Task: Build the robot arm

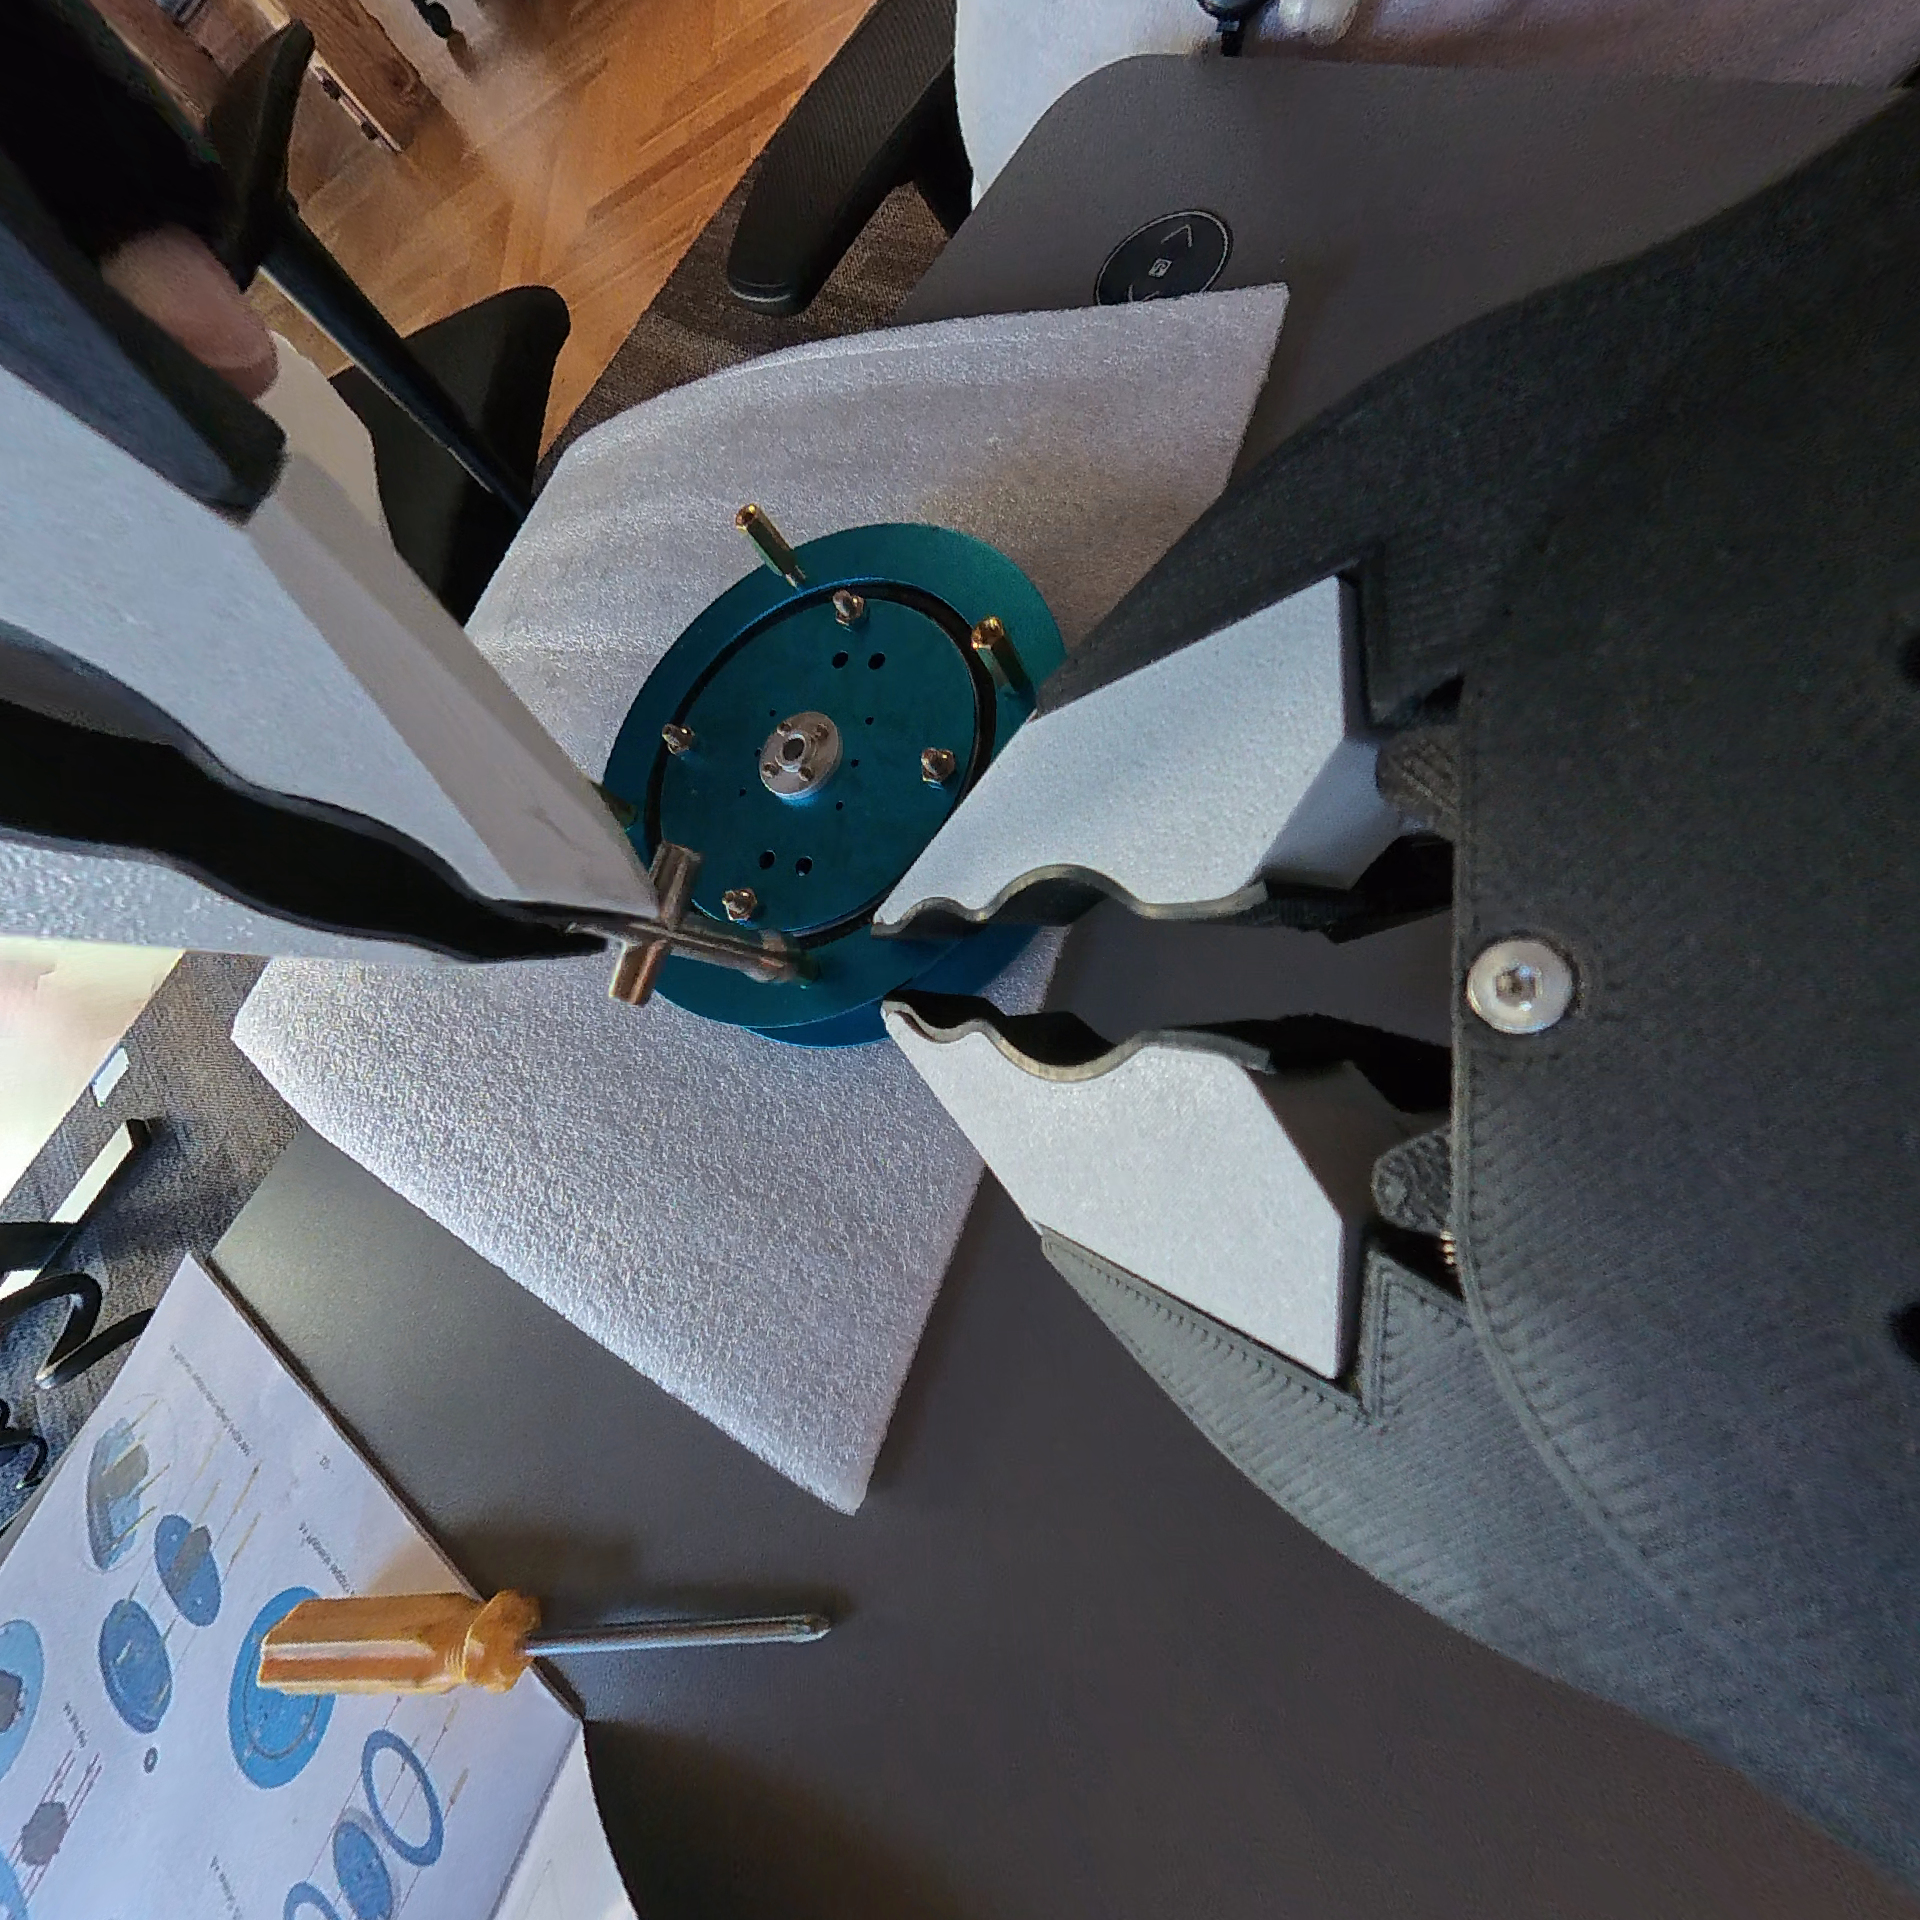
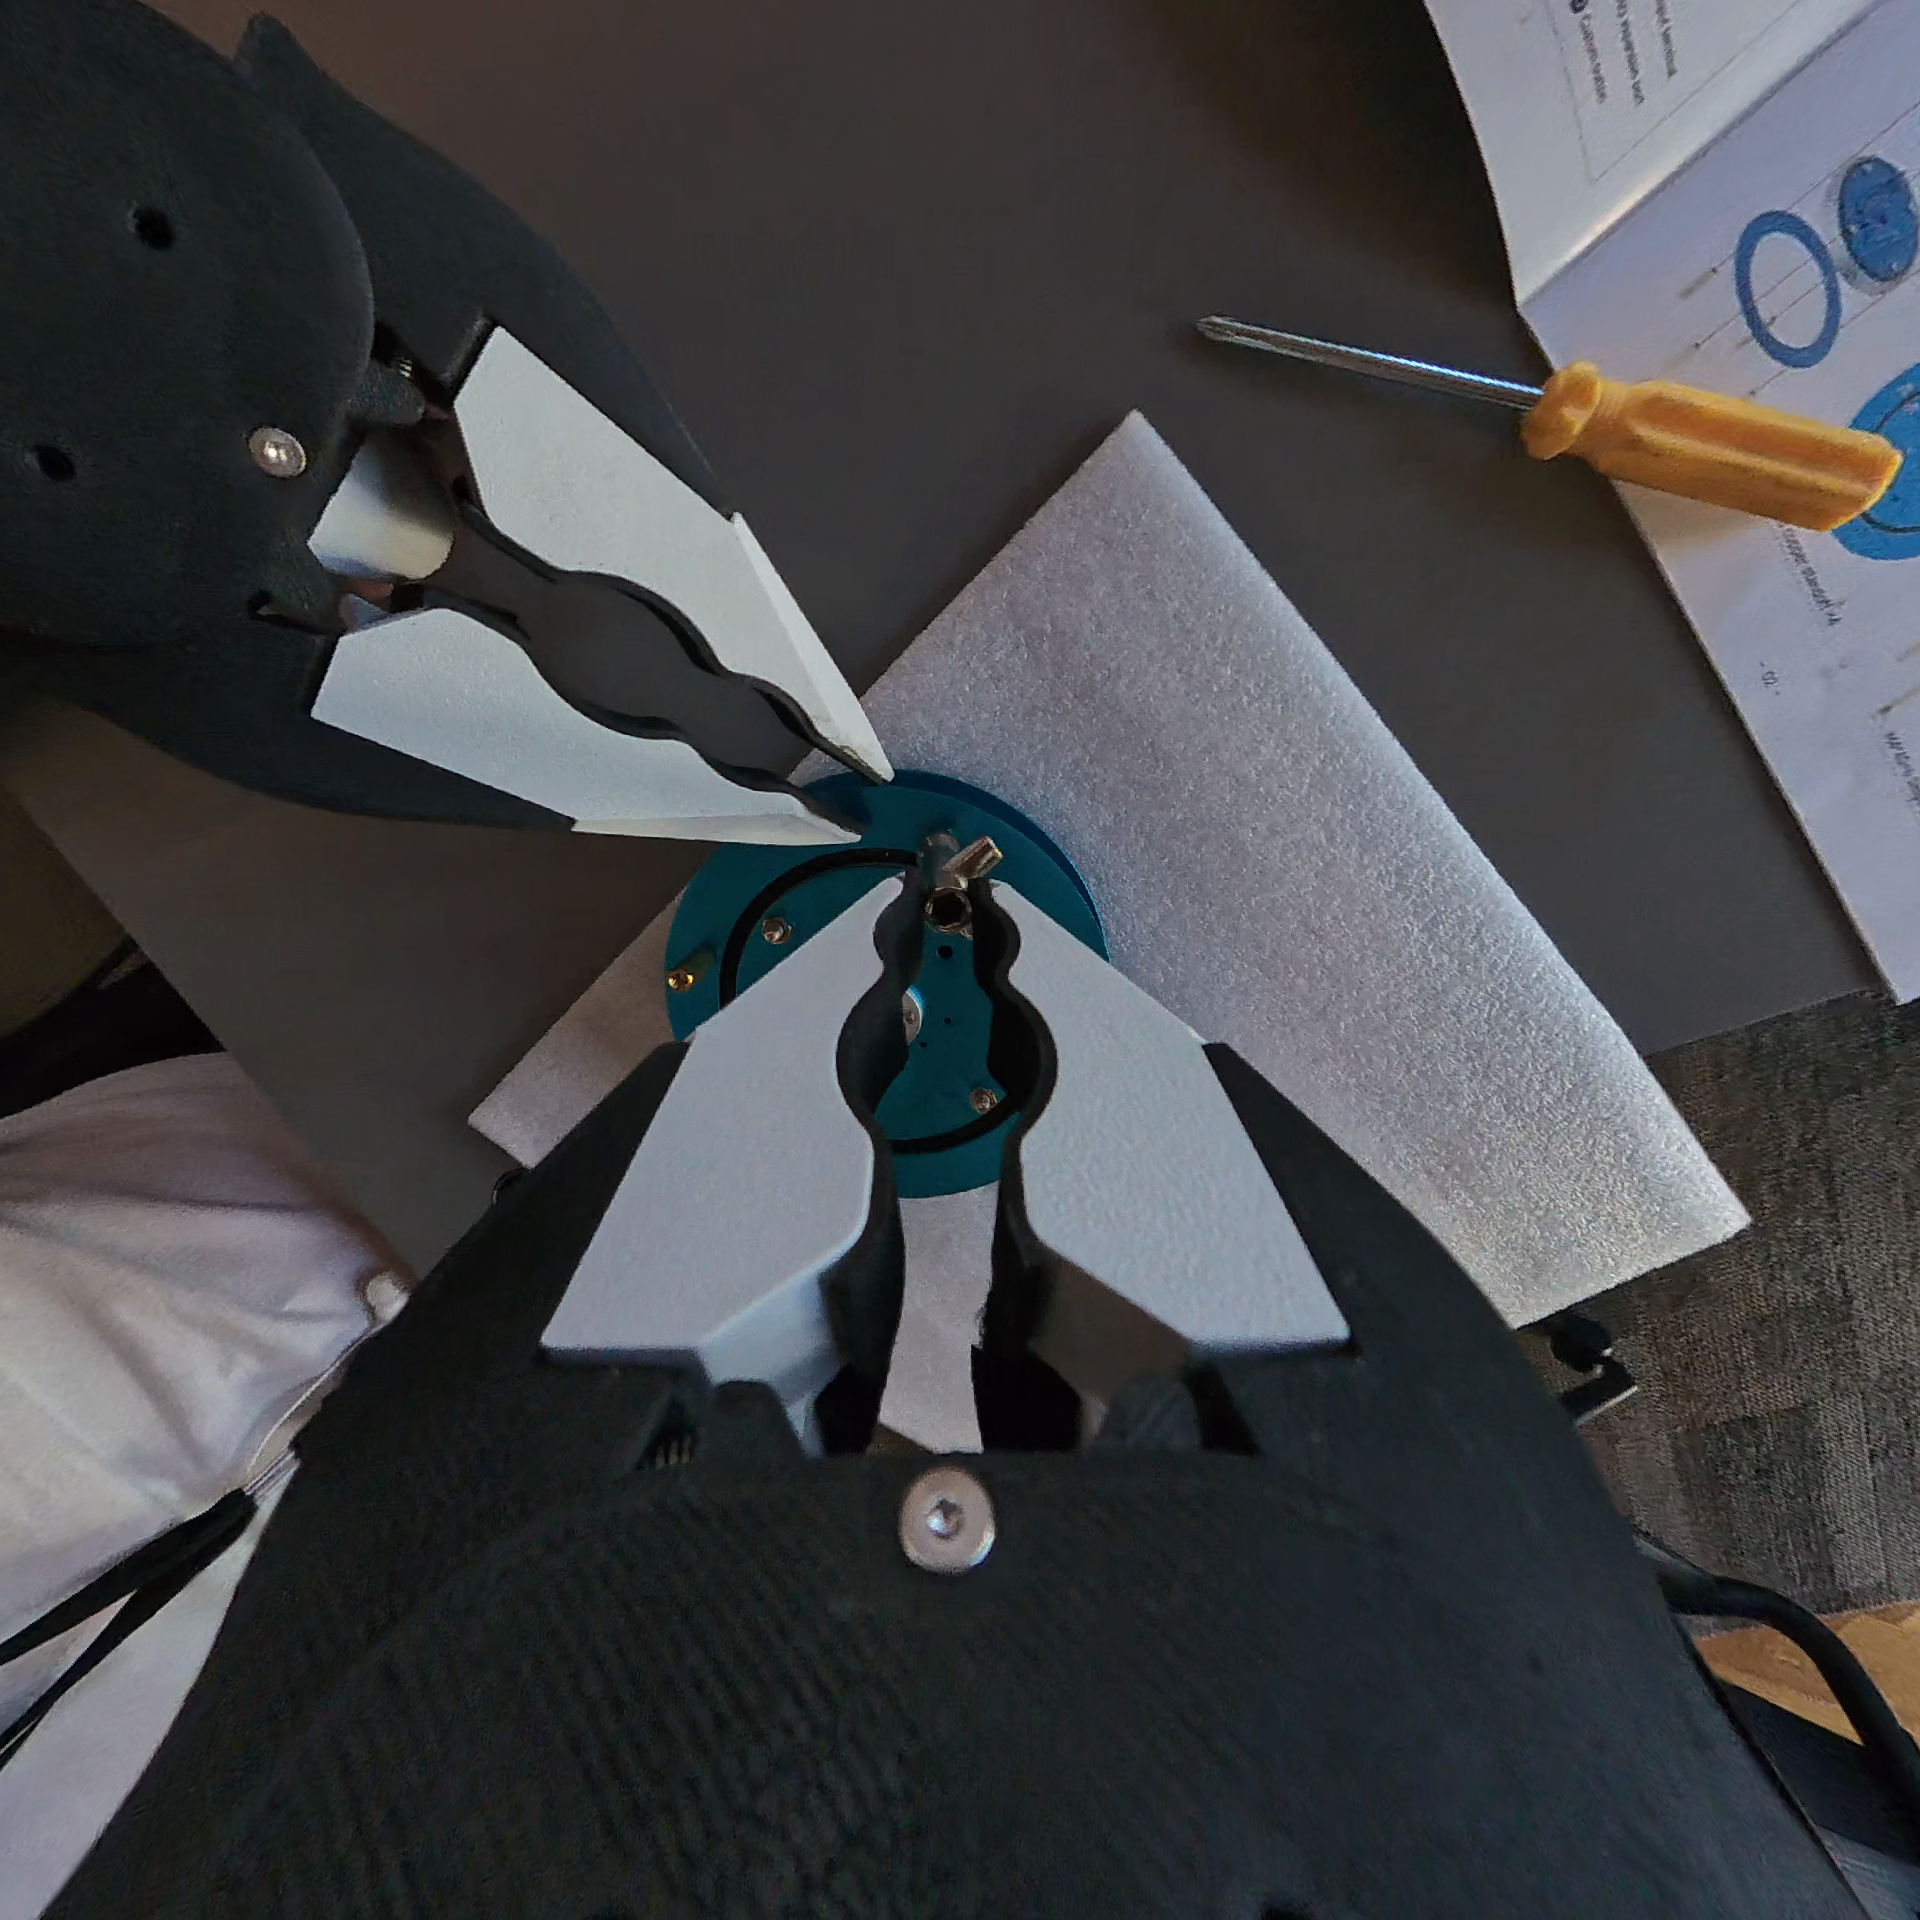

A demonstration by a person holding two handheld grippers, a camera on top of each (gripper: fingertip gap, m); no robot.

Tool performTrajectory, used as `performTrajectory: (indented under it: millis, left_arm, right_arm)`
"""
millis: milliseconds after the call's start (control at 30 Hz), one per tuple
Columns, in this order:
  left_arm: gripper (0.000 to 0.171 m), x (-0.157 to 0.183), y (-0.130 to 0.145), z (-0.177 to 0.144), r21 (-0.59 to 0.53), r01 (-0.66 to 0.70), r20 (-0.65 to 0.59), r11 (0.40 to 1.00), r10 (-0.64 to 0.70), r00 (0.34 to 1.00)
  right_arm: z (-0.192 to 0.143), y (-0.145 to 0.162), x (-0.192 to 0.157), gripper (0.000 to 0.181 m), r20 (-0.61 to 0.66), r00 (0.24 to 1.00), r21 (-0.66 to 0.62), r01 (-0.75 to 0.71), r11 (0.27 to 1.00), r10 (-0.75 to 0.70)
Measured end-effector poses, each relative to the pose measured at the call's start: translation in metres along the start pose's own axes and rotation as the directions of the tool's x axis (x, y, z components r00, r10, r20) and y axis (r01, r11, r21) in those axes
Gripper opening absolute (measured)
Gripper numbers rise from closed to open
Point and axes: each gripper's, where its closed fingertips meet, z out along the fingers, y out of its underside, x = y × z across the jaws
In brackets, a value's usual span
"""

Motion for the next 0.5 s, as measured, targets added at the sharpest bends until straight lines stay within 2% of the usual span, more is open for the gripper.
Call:
performTrajectory:
  millis: [167,267,367,433,500]
  left_arm:
    - [0.008,0.001,0.0,-0.001,0.002,-0.002,0.001,1.0,0.002,1.0]
    - [0.008,0.001,0.0,-0.001,-0.001,-0.003,0.0,1.0,0.003,1.0]
    - [0.011,0.003,-0.007,-0.007,0.041,0.011,-0.018,0.999,-0.01,1.0]
    - [0.015,0.008,-0.024,-0.018,0.141,0.054,-0.076,0.989,-0.043,0.996]
    - [0.021,0.019,-0.043,-0.034,0.258,0.119,-0.184,0.959,-0.072,0.98]
  right_arm:
    - [-0.001,-0.001,-0.004,0.008,0.034,0.998,0.014,0.05,0.999,-0.05]
    - [-0.01,-0.005,-0.006,0.008,0.068,0.995,0.075,0.065,0.995,-0.07]
    - [-0.028,-0.011,-0.009,0.008,0.117,0.987,0.209,0.079,0.975,-0.105]
    - [-0.042,-0.012,-0.015,0.007,0.161,0.97,0.34,0.119,0.933,-0.183]
    - [-0.057,-0.013,-0.016,0.008,0.18,0.955,0.506,0.114,0.855,-0.234]
